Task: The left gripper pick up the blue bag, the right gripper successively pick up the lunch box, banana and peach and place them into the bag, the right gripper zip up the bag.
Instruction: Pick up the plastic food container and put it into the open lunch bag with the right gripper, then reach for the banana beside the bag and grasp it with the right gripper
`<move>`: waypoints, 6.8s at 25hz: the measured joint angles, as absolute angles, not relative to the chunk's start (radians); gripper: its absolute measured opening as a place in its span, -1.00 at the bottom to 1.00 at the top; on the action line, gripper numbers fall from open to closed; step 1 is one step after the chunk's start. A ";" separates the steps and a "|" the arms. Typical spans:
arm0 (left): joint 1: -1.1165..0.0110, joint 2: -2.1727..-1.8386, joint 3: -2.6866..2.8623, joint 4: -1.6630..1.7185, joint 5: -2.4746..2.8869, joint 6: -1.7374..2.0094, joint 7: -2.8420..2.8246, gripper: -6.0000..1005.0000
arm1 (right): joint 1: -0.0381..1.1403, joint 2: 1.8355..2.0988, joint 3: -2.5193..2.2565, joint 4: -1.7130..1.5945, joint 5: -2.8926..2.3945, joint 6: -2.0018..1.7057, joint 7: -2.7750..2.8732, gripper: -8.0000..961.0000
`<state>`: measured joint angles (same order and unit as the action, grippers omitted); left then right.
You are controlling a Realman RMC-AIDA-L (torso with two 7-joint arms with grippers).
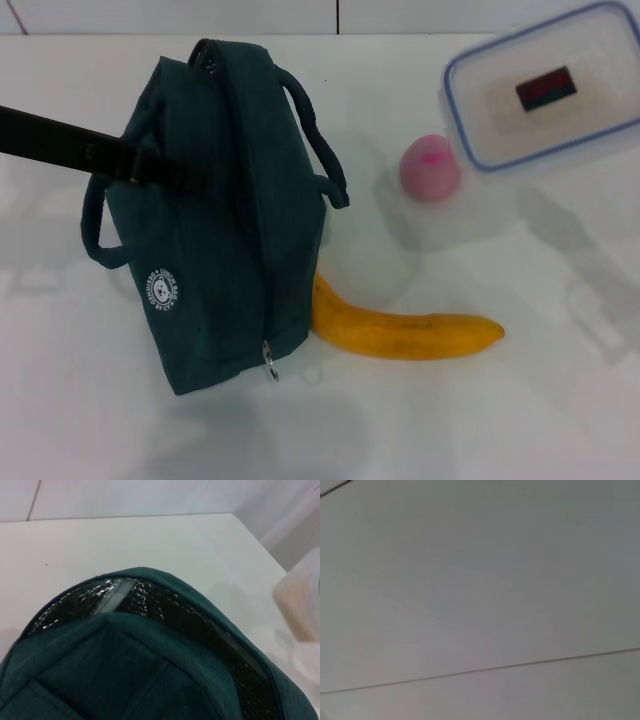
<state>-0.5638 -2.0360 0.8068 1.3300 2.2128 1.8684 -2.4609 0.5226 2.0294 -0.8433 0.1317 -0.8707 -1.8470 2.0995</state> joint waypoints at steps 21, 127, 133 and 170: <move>-0.582 -2.047 0.852 1.328 2.197 1.867 -2.419 -0.91 | 0.761 2.029 -0.701 0.183 -0.957 -1.826 2.088 -0.79; -0.607 -2.040 0.782 1.262 2.121 1.805 -2.288 -0.91 | 0.949 2.029 -0.243 0.245 -1.698 -1.381 1.927 -0.07; -0.607 -2.043 0.780 1.262 2.121 1.804 -2.287 -0.91 | 0.941 2.029 -0.230 0.250 -1.699 -1.381 1.930 0.08; -0.528 -2.055 0.736 1.209 2.097 1.757 -2.246 -0.91 | 0.724 1.996 -0.968 -0.655 -1.695 -1.611 1.911 0.51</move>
